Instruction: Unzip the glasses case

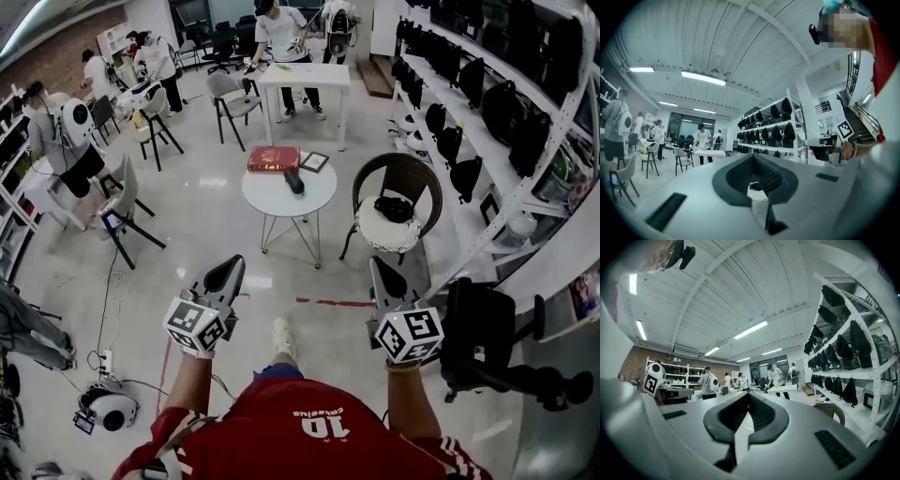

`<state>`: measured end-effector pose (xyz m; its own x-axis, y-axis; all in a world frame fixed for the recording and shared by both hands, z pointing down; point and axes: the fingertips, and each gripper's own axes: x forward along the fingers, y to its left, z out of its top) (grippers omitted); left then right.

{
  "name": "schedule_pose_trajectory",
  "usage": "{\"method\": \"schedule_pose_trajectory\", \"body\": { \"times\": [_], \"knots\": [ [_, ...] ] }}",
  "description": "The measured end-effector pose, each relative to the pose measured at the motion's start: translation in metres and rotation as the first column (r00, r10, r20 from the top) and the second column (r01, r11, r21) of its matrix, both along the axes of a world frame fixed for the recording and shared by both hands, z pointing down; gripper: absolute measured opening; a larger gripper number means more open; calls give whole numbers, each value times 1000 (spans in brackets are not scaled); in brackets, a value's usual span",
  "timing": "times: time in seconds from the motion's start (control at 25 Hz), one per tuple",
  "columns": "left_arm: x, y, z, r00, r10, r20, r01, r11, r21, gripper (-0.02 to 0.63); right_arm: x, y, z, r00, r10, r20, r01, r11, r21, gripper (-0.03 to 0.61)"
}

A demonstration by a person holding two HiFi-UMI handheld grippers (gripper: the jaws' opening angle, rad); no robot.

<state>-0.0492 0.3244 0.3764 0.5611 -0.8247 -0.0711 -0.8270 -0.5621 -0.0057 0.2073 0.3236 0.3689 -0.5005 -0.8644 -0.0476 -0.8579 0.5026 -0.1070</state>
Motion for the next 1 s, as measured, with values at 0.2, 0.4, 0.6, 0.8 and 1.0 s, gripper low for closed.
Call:
{"method": "schedule_pose_trajectory", "body": {
  "times": [0.2, 0.4, 0.6, 0.8, 1.0],
  "knots": [
    [-7, 1, 5, 1000, -19, -11, 19, 1000, -8, 8, 0, 0, -2, 1000, -13, 28, 12, 1000, 9, 15],
    [-7, -1, 7, 999, -21, -25, 20, 1000, -19, 8, -10, -5, -4, 996, -80, -50, 82, 996, 43, 14],
    [1, -9, 13, 1000, -12, -9, 11, 1000, -26, 8, -15, -19, 2, 991, -130, -27, 131, 991, 1, 14],
    [14, -25, 14, 1000, 23, 20, -23, 1000, -19, 8, -18, -27, 6, 988, -141, -69, 142, 990, 4, 14],
    [17, -47, 12, 999, 38, 13, -38, 999, -18, 8, -21, -41, -3, 984, -168, -55, 171, 983, 63, 14]
  ]
}}
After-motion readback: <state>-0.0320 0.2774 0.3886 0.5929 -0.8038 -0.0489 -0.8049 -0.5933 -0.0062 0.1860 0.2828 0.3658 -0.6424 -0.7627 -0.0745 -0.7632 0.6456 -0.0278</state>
